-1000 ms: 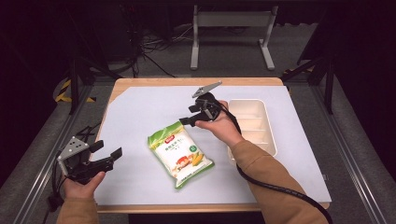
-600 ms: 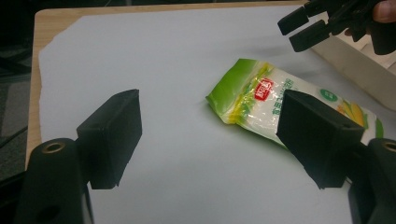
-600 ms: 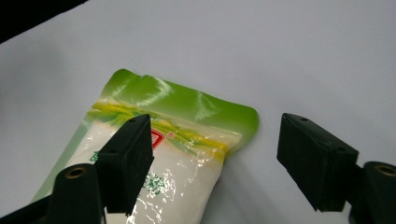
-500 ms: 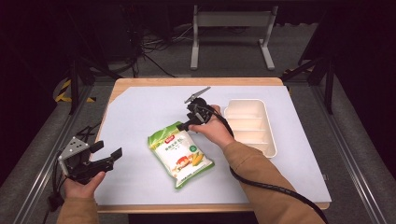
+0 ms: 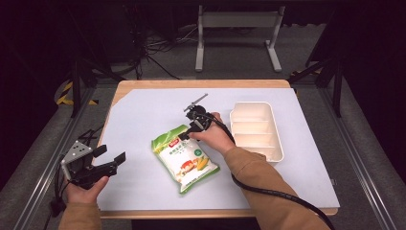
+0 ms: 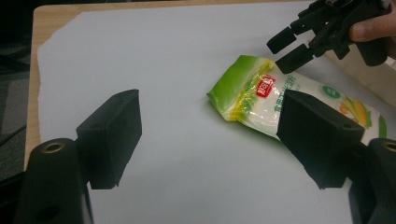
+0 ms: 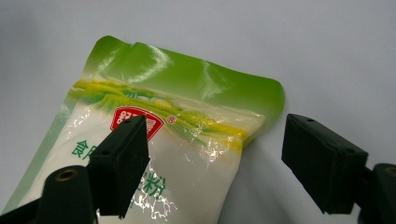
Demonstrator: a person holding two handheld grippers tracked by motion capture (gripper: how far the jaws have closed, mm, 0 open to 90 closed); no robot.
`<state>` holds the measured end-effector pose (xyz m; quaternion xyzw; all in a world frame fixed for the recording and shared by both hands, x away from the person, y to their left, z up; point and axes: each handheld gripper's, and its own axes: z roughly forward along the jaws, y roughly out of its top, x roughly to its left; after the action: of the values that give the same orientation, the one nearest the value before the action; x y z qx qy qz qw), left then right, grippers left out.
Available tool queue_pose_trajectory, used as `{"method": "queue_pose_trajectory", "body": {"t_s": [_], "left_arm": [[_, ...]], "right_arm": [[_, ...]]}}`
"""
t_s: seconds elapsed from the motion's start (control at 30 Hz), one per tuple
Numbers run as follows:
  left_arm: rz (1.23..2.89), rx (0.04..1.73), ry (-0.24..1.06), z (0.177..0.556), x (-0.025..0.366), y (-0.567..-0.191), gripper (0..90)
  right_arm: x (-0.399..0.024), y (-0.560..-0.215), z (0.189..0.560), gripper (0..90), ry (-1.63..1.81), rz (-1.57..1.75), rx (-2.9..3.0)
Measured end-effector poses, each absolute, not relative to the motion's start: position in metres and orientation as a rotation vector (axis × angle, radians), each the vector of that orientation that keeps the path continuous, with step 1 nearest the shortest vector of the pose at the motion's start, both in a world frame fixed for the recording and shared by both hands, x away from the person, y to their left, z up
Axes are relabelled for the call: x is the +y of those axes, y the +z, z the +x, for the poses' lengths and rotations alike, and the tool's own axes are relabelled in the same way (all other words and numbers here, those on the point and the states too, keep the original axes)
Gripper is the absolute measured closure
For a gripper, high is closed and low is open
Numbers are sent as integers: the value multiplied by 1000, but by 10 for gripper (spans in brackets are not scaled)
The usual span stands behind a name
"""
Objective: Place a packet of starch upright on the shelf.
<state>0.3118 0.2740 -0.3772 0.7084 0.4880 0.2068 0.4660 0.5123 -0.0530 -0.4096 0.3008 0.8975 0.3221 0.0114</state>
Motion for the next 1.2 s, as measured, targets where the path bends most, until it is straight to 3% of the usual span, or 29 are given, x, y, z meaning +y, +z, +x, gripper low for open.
{"method": "queue_pose_trajectory", "body": {"t_s": [0.57,0.87,1.03,1.2], "left_arm": [[1749,1204,500,314,273,-380,222],[1763,1201,502,316,269,-381,221],[1765,1202,499,316,269,-381,220],[1759,1205,501,316,271,-381,221]], "right_arm": [[-41,-422,512,228,919,985,2880],[-37,-422,511,442,860,991,2957],[-40,-420,511,685,860,958,2950],[-39,-415,507,831,854,900,2941]]}}
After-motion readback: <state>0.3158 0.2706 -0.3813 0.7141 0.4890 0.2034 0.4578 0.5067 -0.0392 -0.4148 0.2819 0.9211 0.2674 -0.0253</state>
